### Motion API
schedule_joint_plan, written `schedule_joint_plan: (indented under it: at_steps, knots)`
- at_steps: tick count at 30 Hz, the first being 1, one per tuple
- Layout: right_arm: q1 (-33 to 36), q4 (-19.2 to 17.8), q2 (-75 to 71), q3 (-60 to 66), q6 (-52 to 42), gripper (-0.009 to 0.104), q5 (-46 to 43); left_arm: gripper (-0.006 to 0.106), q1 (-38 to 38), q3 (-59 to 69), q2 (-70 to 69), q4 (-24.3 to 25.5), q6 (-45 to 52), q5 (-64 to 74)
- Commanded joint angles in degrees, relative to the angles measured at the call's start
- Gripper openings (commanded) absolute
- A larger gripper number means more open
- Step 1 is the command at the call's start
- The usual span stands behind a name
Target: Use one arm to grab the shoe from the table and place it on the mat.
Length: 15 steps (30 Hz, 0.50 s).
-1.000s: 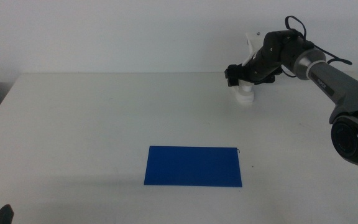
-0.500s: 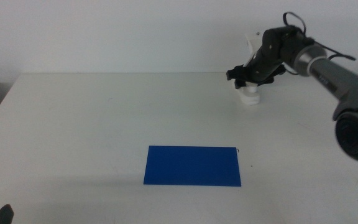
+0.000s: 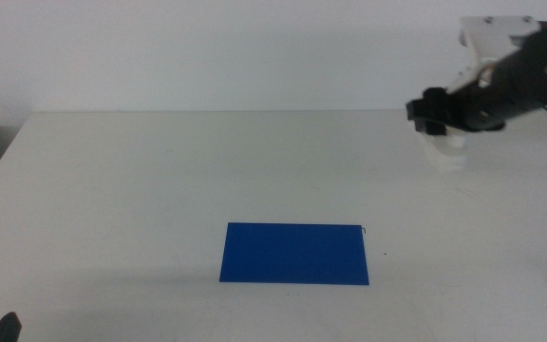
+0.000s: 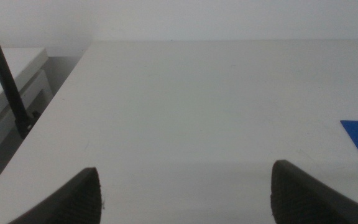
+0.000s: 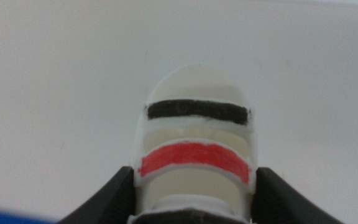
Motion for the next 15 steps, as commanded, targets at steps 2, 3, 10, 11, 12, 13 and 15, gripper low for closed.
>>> schedule_joint_plan:
  at_steps: [2,3,10,11,12,13,15]
  knots:
    - [1.49,-0.4,-9.88,6.08,1.33,-0.004,-3.44,0.094,-0.29,0.45,-0.79,-0.47,-0.3,-4.66]
    - [2.04,-0.4,-11.8,7.51,1.93,-0.004,-3.51,0.094,-0.29,0.45,-0.79,-0.47,-0.3,-4.66]
    - [10.51,-0.46,-17.79,14.0,6.67,-0.004,-1.95,0.094,-0.29,0.45,-0.79,-0.47,-0.3,-4.66]
    - [11.78,-0.46,-17.54,14.0,7.28,-0.004,-1.68,0.094,-0.29,0.45,-0.79,-0.47,-0.3,-4.66]
    - [12.69,-0.46,-17.15,14.0,7.79,-0.004,-1.74,0.094,-0.29,0.45,-0.79,-0.47,-0.3,-4.66]
    - [13.69,-0.46,-16.83,14.0,8.95,-0.004,-2.07,0.094,-0.29,0.45,-0.79,-0.47,-0.3,-4.66]
    - [15.38,-0.46,-15.99,13.8,12.19,-0.004,-2.71,0.094,-0.29,0.45,-0.79,-0.47,-0.3,-4.66]
